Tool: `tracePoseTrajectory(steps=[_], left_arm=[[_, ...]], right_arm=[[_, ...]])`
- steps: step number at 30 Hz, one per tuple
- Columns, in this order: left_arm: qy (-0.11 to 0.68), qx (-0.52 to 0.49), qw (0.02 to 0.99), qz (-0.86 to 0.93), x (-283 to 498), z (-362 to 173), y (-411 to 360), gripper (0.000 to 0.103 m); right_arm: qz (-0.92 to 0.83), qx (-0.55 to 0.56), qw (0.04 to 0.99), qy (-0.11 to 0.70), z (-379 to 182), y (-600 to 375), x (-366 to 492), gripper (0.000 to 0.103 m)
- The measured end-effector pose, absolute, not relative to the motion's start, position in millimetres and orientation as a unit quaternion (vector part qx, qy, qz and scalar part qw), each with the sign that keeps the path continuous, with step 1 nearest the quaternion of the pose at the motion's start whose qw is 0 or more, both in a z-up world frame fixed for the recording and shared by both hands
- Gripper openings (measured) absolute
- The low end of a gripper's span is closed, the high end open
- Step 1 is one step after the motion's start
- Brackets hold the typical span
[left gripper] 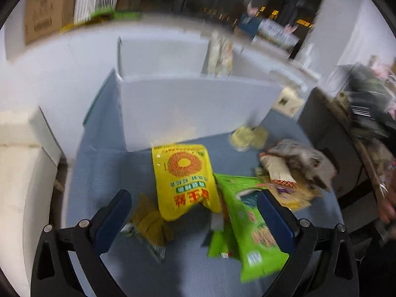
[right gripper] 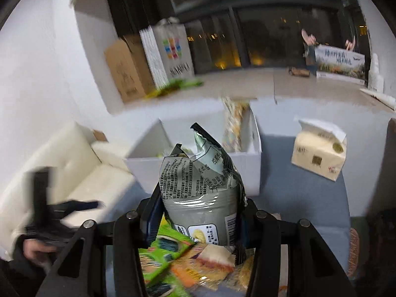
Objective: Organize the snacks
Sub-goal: 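Grasp the grey foil bag with the right tool while the left tool grasps the yellow ring-print bag, then carry both bags over the white box and release them inside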
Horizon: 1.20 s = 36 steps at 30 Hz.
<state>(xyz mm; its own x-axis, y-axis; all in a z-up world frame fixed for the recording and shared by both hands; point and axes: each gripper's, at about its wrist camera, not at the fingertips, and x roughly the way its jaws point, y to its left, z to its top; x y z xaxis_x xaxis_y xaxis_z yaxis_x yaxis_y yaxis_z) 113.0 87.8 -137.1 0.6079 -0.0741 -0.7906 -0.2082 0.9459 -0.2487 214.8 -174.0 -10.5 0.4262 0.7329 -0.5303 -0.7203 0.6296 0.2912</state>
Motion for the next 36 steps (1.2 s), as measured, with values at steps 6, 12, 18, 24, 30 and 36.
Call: tracePoseTrajectory(steps=[6,12,18,24,30,36], left_arm=[[0.507,-0.148,0.845,0.082,176.5,-167.2,88.5,0.102],[0.546,-0.115,0.822,0.112,206.1,-197.5,79.9,0.085],[0.522,-0.095,0.842,0.093,185.0,-193.9,69.2,0.047],[0.472,-0.121,0.872,0.057,142.6,-175.3,66.1,0.043],[0.377,-0.133,0.914,0.059,101.6,-116.3,61.0,0.043],[0.325,-0.108,0.938,0.055,116.8,-72.0,58.7,0.043]], right_arm=[[0.449,0.027,0.849,0.277,3.7,-189.5,175.6,0.053],[0.447,0.036,0.847,0.285,-12.2,-195.6,166.3,0.053],[0.443,0.049,0.846,0.293,-21.9,-203.5,168.7,0.053],[0.445,0.052,0.842,0.301,-30.2,-203.8,164.3,0.053],[0.439,0.049,0.847,0.294,-29.0,-200.1,159.4,0.053],[0.435,0.050,0.849,0.295,-26.8,-183.0,175.6,0.054]])
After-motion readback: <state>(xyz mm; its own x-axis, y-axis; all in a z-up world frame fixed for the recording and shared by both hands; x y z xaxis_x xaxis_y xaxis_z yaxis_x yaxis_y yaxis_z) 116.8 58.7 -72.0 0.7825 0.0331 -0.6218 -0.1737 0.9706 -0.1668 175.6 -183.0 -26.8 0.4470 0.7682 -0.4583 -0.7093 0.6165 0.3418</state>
